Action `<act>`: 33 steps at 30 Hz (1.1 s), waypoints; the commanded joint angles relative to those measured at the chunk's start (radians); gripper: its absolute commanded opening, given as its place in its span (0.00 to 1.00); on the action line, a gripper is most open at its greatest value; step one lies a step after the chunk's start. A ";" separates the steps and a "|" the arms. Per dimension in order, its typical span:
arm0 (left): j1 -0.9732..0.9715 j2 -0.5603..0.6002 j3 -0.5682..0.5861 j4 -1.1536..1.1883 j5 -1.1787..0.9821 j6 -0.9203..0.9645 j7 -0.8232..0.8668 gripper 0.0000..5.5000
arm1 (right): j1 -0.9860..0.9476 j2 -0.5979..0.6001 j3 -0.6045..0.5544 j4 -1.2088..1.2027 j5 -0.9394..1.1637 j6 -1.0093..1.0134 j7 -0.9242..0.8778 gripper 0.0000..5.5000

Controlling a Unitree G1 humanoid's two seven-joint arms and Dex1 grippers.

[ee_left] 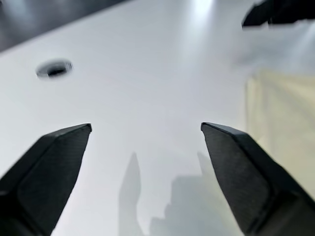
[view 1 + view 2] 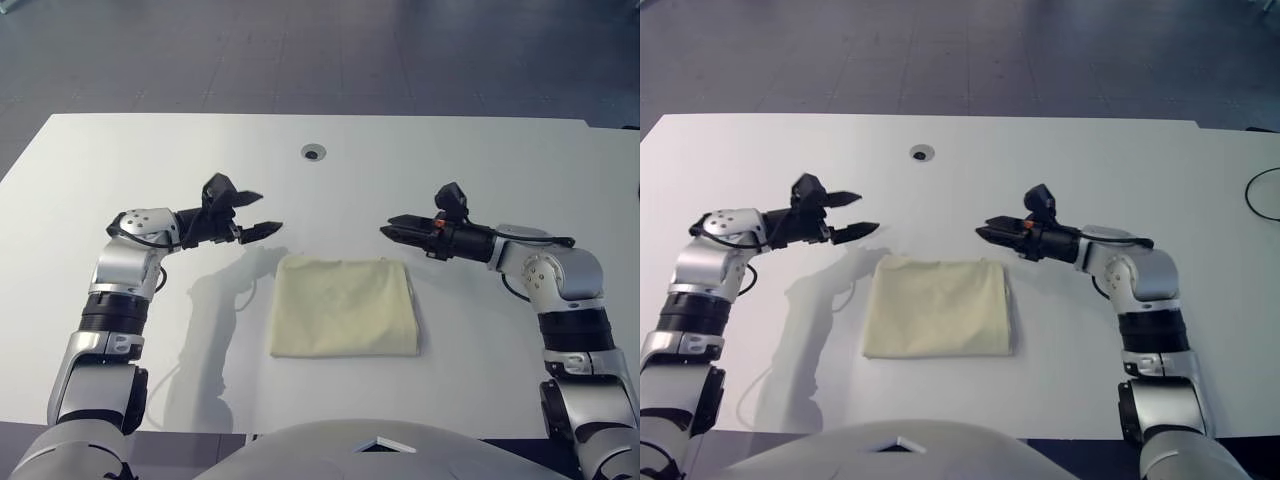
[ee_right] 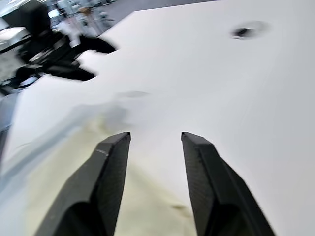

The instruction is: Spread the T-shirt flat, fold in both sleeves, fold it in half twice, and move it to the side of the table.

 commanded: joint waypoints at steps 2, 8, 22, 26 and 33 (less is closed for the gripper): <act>0.060 -0.013 0.086 -0.190 -0.028 0.073 0.139 0.63 | 0.021 0.033 0.109 -0.077 0.073 0.150 0.016 0.17; 0.102 -0.012 0.094 -0.266 -0.027 0.127 0.211 0.67 | -0.022 0.150 0.135 0.062 0.041 0.341 -0.162 0.21; 0.106 -0.052 0.108 -0.255 0.022 0.064 0.327 0.98 | -0.280 0.111 -0.294 0.900 -0.217 -0.197 -0.776 0.54; 0.125 -0.091 0.088 -0.300 0.040 0.053 0.395 0.98 | -0.329 0.088 -0.391 1.046 -0.215 -0.393 -0.877 0.65; 0.132 -0.155 0.048 -0.336 0.141 -0.029 0.505 0.98 | -0.317 0.102 -0.423 0.782 -0.202 -0.473 -0.874 0.84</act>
